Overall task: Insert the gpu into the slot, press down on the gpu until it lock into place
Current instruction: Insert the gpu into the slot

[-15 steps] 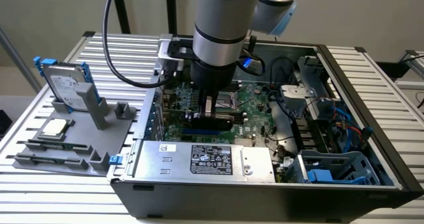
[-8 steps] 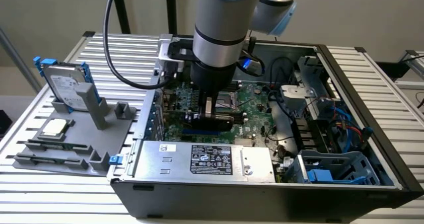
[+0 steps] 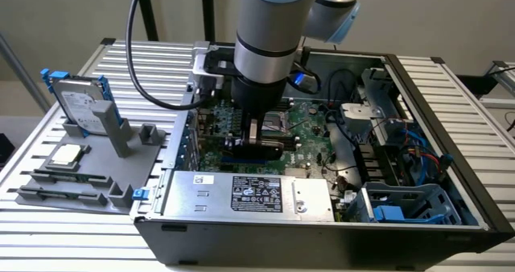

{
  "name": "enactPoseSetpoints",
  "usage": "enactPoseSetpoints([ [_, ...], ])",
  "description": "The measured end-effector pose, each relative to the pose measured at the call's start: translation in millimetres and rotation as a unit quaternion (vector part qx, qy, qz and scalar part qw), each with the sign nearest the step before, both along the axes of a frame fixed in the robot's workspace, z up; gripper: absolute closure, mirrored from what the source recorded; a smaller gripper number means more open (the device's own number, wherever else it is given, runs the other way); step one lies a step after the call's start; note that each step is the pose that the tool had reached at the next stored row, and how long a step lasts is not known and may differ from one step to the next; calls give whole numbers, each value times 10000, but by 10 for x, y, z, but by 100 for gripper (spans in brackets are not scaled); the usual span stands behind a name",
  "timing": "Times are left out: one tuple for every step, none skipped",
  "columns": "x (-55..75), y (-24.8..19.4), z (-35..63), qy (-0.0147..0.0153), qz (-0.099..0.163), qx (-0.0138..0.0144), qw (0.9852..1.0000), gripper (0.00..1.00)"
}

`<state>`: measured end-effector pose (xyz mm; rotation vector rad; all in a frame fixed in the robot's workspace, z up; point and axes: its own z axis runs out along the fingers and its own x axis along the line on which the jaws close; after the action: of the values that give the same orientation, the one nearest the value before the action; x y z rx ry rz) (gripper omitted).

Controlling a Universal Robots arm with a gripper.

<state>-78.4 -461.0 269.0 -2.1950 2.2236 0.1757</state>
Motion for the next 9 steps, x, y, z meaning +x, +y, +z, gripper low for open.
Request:
enactPoseSetpoints([
  [0, 0, -4, 0, 0, -3, 10000, 74],
  [-1, 0, -9, 0, 0, -5, 10000, 74],
  [-1, 1, -13, 1, 0, -8, 10000, 74],
  [-2, 2, -18, 0, 0, -10, 10000, 74],
  [-2, 2, -22, 0, 0, -12, 10000, 74],
  [-3, 3, -26, 0, 0, -15, 10000, 74],
  [-3, 4, -30, 0, 1, -17, 10000, 74],
  [-4, 4, -33, 0, 1, -20, 10000, 74],
  [-5, 6, -36, 1, 1, -22, 10000, 74],
])
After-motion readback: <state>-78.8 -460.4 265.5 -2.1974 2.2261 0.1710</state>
